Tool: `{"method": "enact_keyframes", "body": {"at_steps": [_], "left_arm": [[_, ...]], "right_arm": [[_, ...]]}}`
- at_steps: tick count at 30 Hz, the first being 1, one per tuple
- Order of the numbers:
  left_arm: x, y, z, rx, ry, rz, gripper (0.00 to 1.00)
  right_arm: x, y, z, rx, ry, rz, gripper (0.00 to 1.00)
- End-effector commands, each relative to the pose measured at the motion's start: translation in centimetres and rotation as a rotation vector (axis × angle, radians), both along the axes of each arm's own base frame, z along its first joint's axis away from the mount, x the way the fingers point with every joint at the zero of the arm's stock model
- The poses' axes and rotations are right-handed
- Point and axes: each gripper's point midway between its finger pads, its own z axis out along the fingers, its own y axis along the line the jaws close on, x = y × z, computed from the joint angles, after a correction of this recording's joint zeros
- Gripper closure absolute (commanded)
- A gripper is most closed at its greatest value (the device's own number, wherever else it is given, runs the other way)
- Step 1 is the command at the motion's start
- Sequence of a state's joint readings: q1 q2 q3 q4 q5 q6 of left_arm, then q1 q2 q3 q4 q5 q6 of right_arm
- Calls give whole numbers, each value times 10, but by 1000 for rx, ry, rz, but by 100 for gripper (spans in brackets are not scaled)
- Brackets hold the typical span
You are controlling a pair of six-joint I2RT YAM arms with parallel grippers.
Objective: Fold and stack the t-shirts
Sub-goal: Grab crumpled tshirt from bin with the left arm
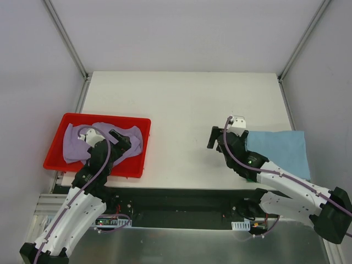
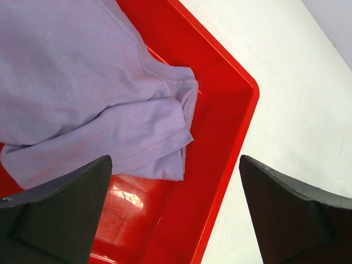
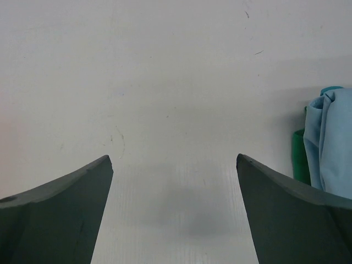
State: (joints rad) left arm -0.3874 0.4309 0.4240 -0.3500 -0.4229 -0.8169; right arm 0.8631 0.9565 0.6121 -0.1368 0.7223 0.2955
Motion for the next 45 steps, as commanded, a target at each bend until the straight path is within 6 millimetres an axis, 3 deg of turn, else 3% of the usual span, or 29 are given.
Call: {"method": "enact_keyframes", "body": {"at_steps": [1,6,9,13,17,25,29,32,33,35,36,40,45], "left_arm": [[1,0,18,-18,-37,11,1],[2,6,29,-41,-66,60,1],[3,13,28,-8,-51,93,1],[1,26,5,49,93,176,1],[9,22,-12,75,253,153,1],[19,61,-61,158,497,329,4],[19,64,-86,188,607,343,7],[22,61,-101,203,690,315,27],[24,60,-105,211,711,309,39],[29,59,-108,220,736,287,82],[32,57,-105,218,734,270,100],[48,57,-67,194,599,277,100],[60,55,28,128,281,255,100]], "right_arm": [[-1,-4,14,-10,-32,11,4],[3,5,33,-2,-61,60,4],[-1,7,25,-13,-36,90,4],[-7,14,20,4,-36,154,4],[-12,13,23,21,-53,183,4],[-22,6,25,71,-104,204,4],[-23,1,25,87,-113,178,4],[-24,2,23,88,-107,190,4],[-24,2,23,88,-107,191,4],[-23,1,23,80,-109,185,4],[-23,1,22,72,-107,186,4],[-24,-1,22,66,-107,185,4],[-24,-6,22,58,-124,172,4]]}}
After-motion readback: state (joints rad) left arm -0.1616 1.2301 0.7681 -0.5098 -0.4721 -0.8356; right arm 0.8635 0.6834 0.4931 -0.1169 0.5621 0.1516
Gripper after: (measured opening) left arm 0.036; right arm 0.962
